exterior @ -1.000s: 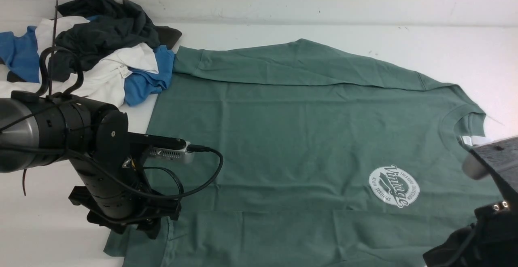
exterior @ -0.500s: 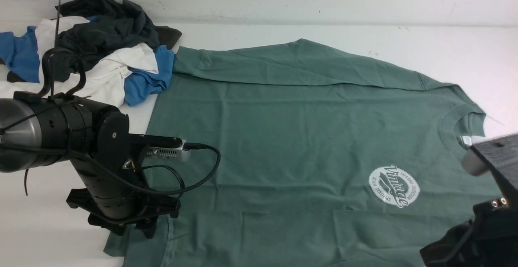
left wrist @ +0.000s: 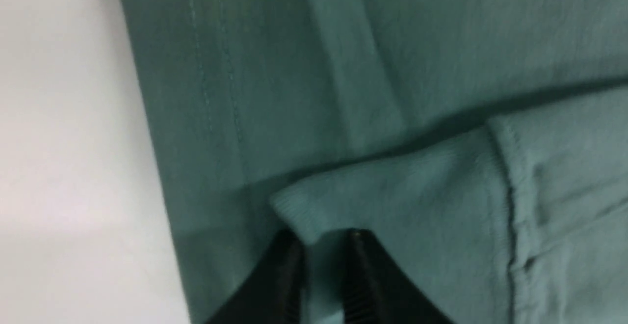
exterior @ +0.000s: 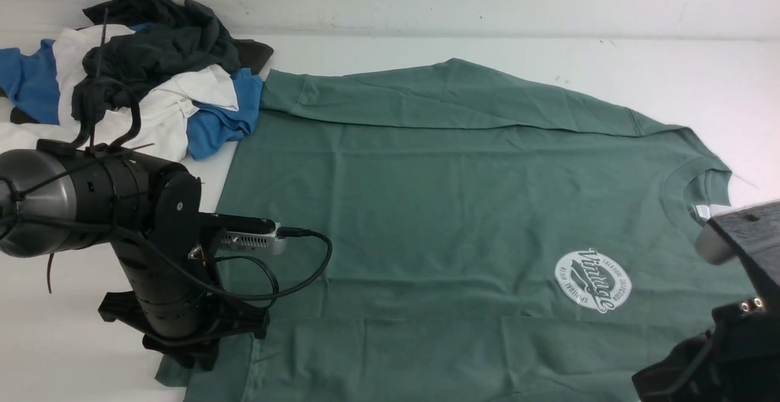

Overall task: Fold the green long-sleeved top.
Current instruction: Use the left arm to clamp the cuff closest to it, then use the left arm to drag and place the cuff at the centered position on the left edge of the fabric

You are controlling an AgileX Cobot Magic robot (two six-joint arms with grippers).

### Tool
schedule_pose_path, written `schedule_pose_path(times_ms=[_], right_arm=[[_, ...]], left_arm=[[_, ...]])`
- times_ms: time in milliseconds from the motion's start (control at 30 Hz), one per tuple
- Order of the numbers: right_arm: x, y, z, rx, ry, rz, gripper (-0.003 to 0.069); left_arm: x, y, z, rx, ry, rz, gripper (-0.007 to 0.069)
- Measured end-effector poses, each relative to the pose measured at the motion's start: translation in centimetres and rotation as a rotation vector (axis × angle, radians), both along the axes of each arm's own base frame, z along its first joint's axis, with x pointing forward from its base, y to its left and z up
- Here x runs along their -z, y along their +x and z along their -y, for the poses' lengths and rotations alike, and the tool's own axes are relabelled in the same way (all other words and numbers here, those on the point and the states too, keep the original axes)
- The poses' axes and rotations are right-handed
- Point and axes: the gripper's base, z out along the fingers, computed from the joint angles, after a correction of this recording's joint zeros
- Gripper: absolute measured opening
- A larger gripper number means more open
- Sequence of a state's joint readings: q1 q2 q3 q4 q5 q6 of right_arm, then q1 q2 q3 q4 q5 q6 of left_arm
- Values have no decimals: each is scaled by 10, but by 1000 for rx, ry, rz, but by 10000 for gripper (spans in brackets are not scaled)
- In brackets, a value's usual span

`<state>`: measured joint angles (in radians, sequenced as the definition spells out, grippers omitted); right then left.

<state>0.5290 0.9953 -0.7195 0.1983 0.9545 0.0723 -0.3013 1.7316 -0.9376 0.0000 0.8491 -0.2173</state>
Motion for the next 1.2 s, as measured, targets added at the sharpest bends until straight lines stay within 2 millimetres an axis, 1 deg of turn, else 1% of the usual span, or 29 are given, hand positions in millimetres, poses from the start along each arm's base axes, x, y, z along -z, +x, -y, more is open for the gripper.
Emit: schedule_pose_path(times_ms=[100, 200, 333, 433, 467, 500, 533, 600, 633, 667, 700, 733, 767, 800, 833, 867, 933, 1000, 1033, 1067, 1133, 1200], right_arm=[[0, 0, 0, 0, 0, 0, -11], [0, 0, 0, 0, 0, 0, -11], [0, 0, 0, 1, 2, 3, -11], [0, 1, 0, 2, 5, 9, -11], [-1, 1, 0, 2, 5, 10, -11], [-1, 1, 0, 3, 7, 13, -11], [-1, 1, -1, 3, 9, 16, -11], [-1, 2, -1, 5, 13, 24, -11], [-2, 3, -1, 6, 17, 31, -11], [-2, 3, -1, 8, 21, 38, -11], [-2, 3, -1, 8, 21, 38, -11], [-2, 4, -1, 9, 23, 43, -11], [-2, 4, -2, 9, 25, 46, -11], [-3, 5, -2, 11, 29, 54, -11], [-3, 5, -2, 11, 29, 54, -11], [-3, 5, -2, 12, 33, 60, -11], [-3, 5, -2, 13, 34, 62, -11], [-3, 5, -2, 13, 35, 64, -11], [-3, 5, -2, 13, 35, 64, -11], [-3, 5, -2, 13, 35, 65, -11], [-3, 5, -2, 13, 36, 66, -11], [-4, 6, -2, 14, 36, 67, -11]], left_arm=[[-7, -2, -1, 21, -2, 7, 13], [-20, -5, -1, 23, -21, 36, -1], [-57, -8, 1, 39, -69, 124, -3], [-97, -5, 5, 35, -138, 226, -3], [-101, -4, 6, 35, -146, 234, -3], [-112, -2, 7, 38, -164, 258, -3], [-125, 2, 10, 48, -187, 297, -3], [-140, 6, 12, 69, -205, 340, -3], [-159, 11, 14, 91, -223, 397, -3], [-172, 15, 15, 108, -232, 444, -3], [-175, 15, 16, 108, -234, 452, -3], [-187, 18, 16, 117, -239, 491, -3], [-193, 20, 16, 122, -240, 514, -3], [-215, 26, 16, 137, -233, 594, -3], [-216, 27, 16, 139, -232, 603, -3], [-229, 35, 16, 150, -210, 670, -3], [-234, 43, 16, 158, -190, 713, -3], [-230, 58, 19, 167, -164, 737, -3], [-231, 58, 18, 168, -163, 742, -3], [-222, 69, 21, 171, -149, 734, -3], [-203, 83, 24, 176, -129, 699, -3], [-187, 93, 27, 181, -113, 665, -3]])
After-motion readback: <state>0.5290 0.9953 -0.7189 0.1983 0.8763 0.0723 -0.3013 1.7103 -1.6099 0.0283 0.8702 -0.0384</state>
